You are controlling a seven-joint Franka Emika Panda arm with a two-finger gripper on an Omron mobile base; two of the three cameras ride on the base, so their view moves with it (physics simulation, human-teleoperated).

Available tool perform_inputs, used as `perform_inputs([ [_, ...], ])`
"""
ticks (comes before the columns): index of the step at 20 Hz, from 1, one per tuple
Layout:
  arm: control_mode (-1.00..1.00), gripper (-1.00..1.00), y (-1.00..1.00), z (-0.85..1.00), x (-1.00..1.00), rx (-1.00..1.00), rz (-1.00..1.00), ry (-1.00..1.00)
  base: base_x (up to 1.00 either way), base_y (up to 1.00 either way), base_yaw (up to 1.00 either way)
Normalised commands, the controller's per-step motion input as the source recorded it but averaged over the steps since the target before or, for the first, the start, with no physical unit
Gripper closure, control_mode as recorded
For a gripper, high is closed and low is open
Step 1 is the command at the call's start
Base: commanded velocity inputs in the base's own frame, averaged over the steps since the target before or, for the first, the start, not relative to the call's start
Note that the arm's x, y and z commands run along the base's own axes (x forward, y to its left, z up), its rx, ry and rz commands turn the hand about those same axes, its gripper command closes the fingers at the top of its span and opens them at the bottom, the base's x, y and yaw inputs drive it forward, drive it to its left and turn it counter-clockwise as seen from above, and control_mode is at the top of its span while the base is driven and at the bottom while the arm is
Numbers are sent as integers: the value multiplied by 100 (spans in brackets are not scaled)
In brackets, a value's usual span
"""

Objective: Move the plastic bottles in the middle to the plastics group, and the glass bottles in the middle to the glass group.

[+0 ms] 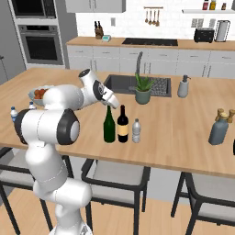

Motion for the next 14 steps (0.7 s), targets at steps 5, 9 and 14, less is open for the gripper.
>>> perform_inputs([
  [5,-100,100,25,-42,-6,0,0,0,0,0,0],
  [9,-100,100,14,-47,-10,0,0,0,0,0,0],
  [14,-100,100,7,-42,-11,0,0,0,0,0,0],
])
